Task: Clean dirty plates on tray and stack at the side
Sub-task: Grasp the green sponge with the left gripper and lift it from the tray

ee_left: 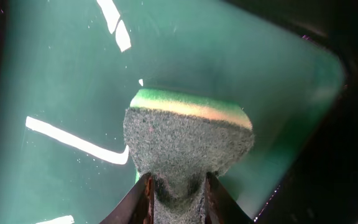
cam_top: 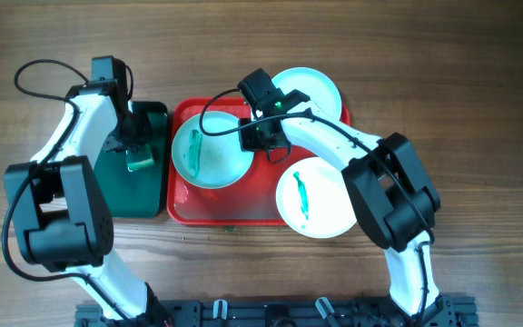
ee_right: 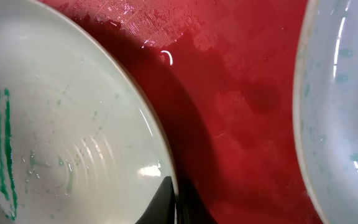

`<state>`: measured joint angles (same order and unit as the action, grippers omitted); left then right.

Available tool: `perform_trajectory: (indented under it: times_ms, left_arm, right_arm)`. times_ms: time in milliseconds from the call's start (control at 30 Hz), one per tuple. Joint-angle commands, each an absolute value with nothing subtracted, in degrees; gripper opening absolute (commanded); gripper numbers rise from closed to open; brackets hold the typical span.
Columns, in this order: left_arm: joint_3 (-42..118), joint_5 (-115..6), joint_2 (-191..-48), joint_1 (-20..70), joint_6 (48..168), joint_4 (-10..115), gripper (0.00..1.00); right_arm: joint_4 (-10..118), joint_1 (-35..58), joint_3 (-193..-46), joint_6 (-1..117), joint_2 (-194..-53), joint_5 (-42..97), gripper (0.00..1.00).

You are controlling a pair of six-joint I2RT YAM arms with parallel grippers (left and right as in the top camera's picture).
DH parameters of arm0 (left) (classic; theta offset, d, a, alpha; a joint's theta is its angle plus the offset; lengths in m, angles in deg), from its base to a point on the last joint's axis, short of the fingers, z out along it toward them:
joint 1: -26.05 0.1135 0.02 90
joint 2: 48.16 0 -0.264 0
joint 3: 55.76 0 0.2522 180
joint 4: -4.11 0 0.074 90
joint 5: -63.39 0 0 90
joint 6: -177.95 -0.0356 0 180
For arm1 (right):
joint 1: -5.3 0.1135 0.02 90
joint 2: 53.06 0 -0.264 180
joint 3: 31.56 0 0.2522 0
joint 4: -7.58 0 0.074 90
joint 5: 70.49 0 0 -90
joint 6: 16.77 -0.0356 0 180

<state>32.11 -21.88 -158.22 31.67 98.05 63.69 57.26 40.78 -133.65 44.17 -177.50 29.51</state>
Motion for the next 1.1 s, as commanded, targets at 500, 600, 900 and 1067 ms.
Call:
perform_trajectory:
  times_ms: [500, 600, 900, 1067]
  left_arm:
    - [25.03, -21.2, -161.7, 31.85, 97.33, 59.78, 0.11]
    - [23.17, -21.18, -161.7, 31.85, 97.35, 57.88, 0.07]
    - [22.47, -21.29, -161.63, 31.85, 100.44, 57.94, 0.04]
    - [25.38, -22.03, -160.56, 31.85, 100.37, 62.75, 0.04]
  right_arm:
    - [57.37, 41.4, -133.8, 44.74, -180.06, 26.75, 0.04]
    - [57.39, 41.4, -133.8, 44.72, -180.06, 26.75, 0.05]
    - [57.28, 41.37, -133.8, 44.78, -180.06, 26.75, 0.04]
    - [57.15, 41.29, -133.8, 46.29, -180.04, 28.26, 0.04]
